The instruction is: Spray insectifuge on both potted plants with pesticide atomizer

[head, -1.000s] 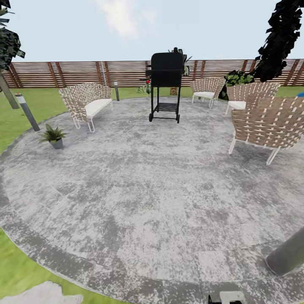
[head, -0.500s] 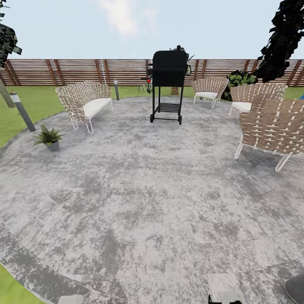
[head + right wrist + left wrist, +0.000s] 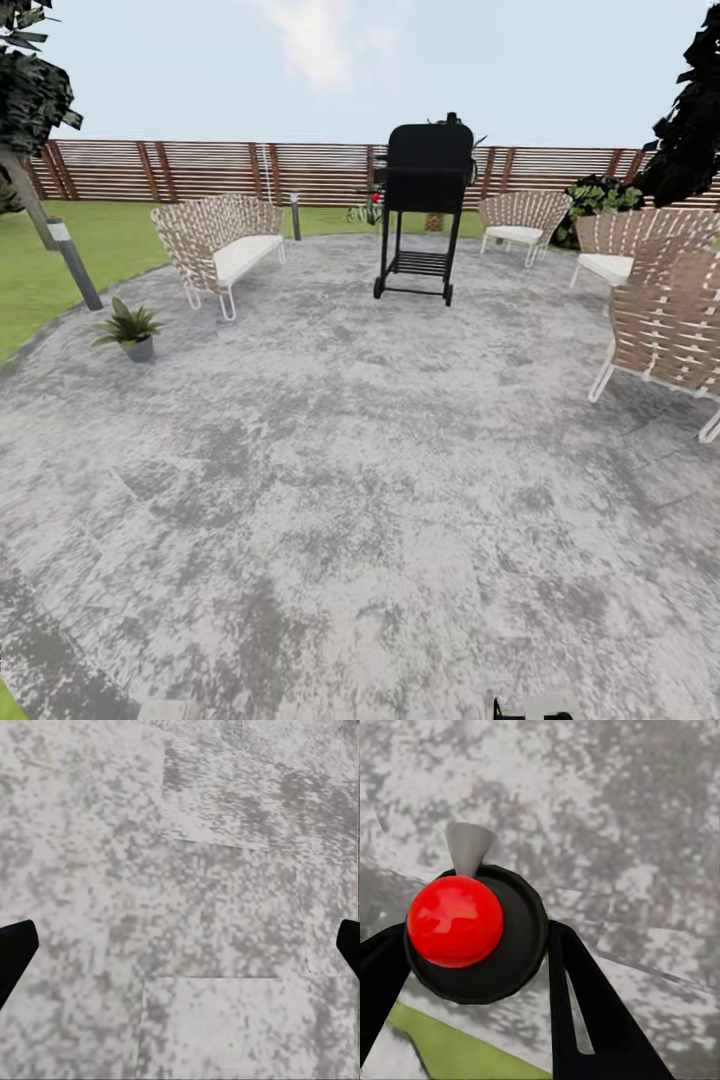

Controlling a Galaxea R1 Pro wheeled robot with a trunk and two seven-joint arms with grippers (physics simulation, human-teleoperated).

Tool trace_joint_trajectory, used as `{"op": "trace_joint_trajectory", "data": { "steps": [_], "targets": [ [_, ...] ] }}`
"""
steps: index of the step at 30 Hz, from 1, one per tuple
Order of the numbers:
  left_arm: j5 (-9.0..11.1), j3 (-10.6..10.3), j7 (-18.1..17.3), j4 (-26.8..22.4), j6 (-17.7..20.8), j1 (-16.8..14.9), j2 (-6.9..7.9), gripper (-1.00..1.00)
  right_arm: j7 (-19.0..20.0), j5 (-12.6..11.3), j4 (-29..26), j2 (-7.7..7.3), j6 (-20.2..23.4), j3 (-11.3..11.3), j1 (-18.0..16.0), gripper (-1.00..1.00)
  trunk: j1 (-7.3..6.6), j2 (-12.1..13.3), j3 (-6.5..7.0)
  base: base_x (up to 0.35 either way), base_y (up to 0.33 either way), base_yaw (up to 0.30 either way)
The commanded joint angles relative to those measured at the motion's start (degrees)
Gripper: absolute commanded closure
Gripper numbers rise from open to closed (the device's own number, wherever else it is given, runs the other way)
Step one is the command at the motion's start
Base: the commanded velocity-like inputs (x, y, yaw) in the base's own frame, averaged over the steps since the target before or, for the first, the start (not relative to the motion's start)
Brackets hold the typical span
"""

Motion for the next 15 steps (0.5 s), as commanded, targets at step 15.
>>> {"op": "trace_joint_trajectory", "data": {
  "steps": [15],
  "targets": [
    [0.3,0.1,-0.4,0.1,-0.2,-0.1,0.01,1.0,-0.3,0.7,0.1,0.08,-0.2,-0.4,0.0,-1.0,0.03,0.0,-0.05,0.338,0.0,0.276]
  ]
}}
